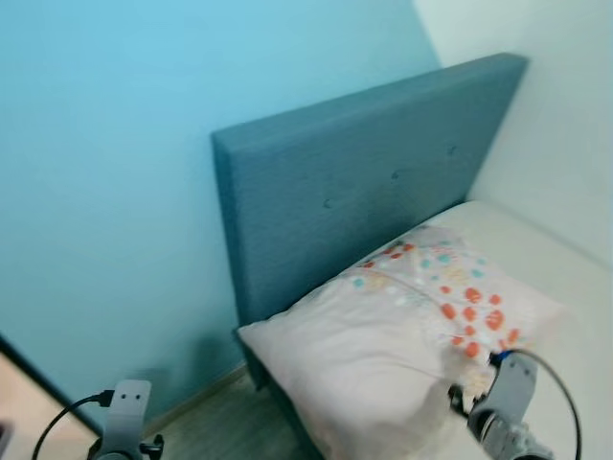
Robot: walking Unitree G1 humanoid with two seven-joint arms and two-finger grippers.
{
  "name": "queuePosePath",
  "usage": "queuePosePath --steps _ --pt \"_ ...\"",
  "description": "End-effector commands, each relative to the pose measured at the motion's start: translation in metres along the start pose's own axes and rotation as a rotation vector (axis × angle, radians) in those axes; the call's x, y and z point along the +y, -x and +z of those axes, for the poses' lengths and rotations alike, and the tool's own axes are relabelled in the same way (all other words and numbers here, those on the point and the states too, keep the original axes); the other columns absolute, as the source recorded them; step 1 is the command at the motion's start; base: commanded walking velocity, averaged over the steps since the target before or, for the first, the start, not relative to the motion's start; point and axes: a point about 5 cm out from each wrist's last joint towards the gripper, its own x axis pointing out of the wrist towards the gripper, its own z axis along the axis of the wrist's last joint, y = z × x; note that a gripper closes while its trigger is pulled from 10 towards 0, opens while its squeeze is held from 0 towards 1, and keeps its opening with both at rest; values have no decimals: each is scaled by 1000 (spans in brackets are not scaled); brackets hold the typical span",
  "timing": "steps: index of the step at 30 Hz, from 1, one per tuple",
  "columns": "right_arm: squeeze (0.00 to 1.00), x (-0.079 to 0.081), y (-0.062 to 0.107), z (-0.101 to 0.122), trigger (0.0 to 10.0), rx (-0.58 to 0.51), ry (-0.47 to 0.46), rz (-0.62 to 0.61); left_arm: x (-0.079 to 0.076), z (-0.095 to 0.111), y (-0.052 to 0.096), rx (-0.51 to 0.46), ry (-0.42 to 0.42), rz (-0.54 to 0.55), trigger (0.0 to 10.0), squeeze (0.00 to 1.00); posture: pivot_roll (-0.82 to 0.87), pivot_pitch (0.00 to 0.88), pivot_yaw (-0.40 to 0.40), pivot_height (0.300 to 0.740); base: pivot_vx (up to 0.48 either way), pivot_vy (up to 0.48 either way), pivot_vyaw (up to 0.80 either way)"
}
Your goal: Clean up the room
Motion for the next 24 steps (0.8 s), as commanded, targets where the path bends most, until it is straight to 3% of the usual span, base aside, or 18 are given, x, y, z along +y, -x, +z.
queuePosePath --steps 1,4,9,22,24 --pt "0 2 2 -19 10000 51 37 5 -3 -34 7 141 -34 3 10000 0 70 0 -42 731 -405 0 0" --pt "0 -3 6 -46 10000 127 45 -10 -7 -57 15 232 -51 3 10000 0 53 0 -35 731 -455 0 0" --pt "0 -11 12 -69 10000 185 60 -25 -10 -72 20 275 -70 -19 10000 0 44 0 -34 731 -480 0 0" --pt "0 -20 21 -100 10000 288 150 -56 -13 -59 15 252 -86 -28 10000 0 43 0 -32 731 -480 0 0" --pt "0 -20 23 -105 10000 305 152 -54 -14 -58 15 246 -90 -33 10000 0 43 0 -32 731 -416 0 -775"
